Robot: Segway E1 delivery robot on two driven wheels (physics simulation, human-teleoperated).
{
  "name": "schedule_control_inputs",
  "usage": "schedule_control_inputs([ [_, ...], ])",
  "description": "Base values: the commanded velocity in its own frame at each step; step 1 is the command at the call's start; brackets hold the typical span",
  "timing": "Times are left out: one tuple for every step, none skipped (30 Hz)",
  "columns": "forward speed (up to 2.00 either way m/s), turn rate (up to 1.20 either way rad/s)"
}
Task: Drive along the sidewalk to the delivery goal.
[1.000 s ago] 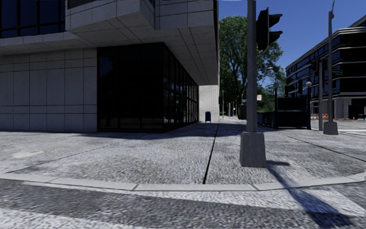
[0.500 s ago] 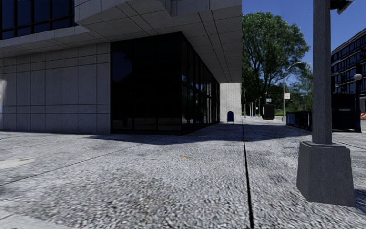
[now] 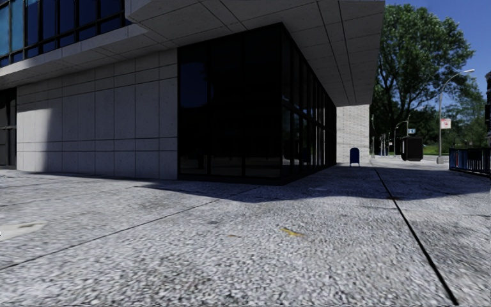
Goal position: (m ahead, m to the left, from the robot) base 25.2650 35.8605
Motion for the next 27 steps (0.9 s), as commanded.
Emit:
schedule_control_inputs([
  [1.64, 0.52],
  [1.63, 0.52],
  [1.63, 0.52],
  [1.62, 0.52],
  [1.62, 0.52],
  [1.62, 0.52],
  [1.62, 0.52],
  [1.62, 0.52],
  [1.62, 0.52],
  [1.62, 0.52],
  [1.62, 0.52],
  [1.62, 0.52],
  [1.62, 0.52],
  [1.62, 0.52],
  [1.62, 0.52],
  [1.62, 0.52],
  [1.62, 0.52],
  [1.62, 0.52],
  [1.62, 0.52],
  [1.62, 0.52],
  [1.62, 0.52],
  [1.62, 0.52],
  [1.62, 0.52],
  [1.62, 0.52],
  [1.62, 0.52],
  [1.62, 0.52],
  [1.73, 0.52],
])
